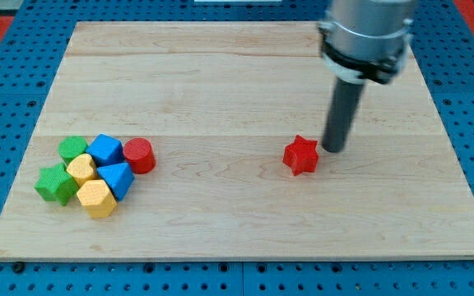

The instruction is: Push the red star closer to the red circle

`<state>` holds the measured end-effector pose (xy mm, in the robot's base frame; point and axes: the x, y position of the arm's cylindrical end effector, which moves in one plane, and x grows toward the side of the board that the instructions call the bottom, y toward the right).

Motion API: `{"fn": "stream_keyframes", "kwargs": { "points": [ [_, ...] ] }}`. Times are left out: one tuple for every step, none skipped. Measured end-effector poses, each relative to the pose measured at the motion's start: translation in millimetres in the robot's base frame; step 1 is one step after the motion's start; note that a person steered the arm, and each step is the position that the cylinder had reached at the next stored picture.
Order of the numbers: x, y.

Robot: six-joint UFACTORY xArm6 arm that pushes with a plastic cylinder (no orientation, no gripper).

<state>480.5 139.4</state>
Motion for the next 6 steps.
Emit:
{"fn": "stream_keyframes", "kwargs": {
  "points": [
    [28, -47],
    [15, -88],
    [-14, -26],
    [-31, -98],
    [34, -166],
    [39, -186]
  ]
}}
